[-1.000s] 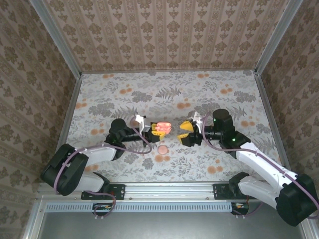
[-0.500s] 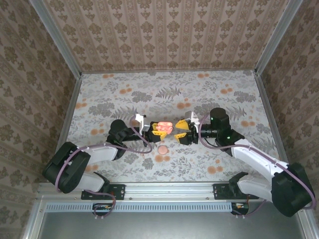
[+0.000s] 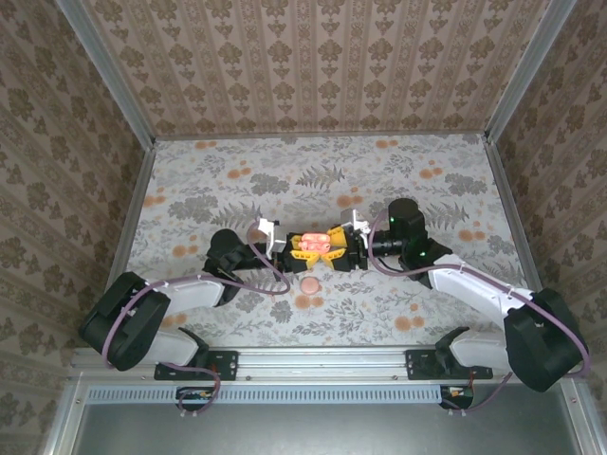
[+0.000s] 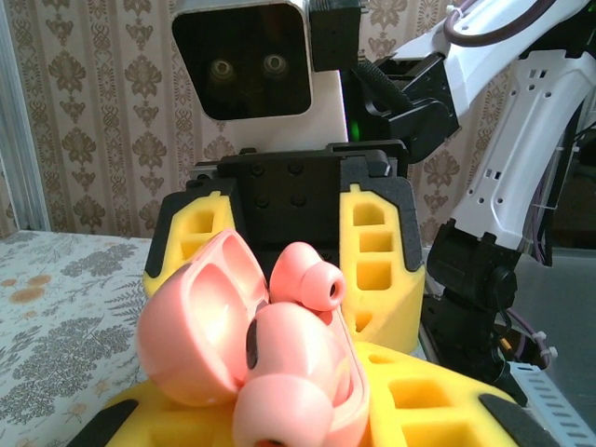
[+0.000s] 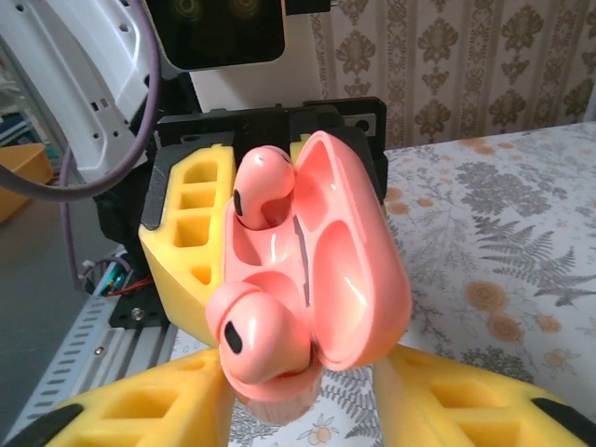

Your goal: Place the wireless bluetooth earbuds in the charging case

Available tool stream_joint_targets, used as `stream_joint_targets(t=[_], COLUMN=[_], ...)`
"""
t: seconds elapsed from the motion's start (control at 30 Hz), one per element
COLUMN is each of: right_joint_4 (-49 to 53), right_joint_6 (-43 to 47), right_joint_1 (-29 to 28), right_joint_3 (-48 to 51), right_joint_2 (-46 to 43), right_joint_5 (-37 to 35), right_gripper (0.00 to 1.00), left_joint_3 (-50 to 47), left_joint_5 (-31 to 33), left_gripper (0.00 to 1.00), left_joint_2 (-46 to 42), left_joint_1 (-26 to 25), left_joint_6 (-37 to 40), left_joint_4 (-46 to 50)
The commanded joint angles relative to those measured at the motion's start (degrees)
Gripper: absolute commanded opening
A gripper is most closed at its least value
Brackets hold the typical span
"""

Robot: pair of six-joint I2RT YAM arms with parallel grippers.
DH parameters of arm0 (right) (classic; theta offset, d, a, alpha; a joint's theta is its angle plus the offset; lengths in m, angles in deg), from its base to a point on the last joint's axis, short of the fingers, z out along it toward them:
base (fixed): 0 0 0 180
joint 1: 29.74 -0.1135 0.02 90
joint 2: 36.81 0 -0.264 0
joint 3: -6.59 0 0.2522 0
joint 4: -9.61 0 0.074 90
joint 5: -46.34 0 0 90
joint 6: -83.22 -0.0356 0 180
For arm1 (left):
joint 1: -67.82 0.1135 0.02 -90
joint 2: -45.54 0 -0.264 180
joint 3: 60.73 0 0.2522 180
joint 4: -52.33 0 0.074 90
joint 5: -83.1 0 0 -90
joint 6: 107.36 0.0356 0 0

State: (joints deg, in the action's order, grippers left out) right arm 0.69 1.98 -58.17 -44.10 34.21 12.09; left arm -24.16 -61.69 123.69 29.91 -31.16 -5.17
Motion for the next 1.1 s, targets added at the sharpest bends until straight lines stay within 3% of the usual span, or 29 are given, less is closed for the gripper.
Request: stream_joint_targets(t=[0.0, 0.17, 0.27, 0.53, 1.07], right_joint_4=[-2.5, -2.4, -2.0, 1.8, 4.4], right_joint_6=[-0.3, 0.1, 0.6, 3.4, 4.7], right_joint_1=[-0.5, -0.6, -0.6, -0.4, 1.0], right_joint_3=[-2.1, -1.9, -1.4, -0.9, -0.6], right_joint_2=[0.8, 0.6, 0.0, -1.6, -3.3], right_joint_5=[3.2, 3.2, 2.3, 1.1, 1.6], right_gripper=[0.40, 0.21, 0.17, 0.13, 0.12], left_joint_3=[1.2, 1.2, 0.9, 0.3, -0.7], left_joint_5=[0.3, 1.0, 1.6, 2.6, 3.3], left_gripper=[0.21, 0.22, 0.26, 0.38, 0.42], left_joint_2=[-1.4, -1.4, -1.4, -1.6, -3.9], left_joint_1=[-0.5, -0.7, -0.7, -0.6, -0.3], left_joint_6=[-0.5, -0.5, -0.3, 0.3, 2.3], left_joint_4=[-2.5, -2.5, -2.6, -2.2, 1.4])
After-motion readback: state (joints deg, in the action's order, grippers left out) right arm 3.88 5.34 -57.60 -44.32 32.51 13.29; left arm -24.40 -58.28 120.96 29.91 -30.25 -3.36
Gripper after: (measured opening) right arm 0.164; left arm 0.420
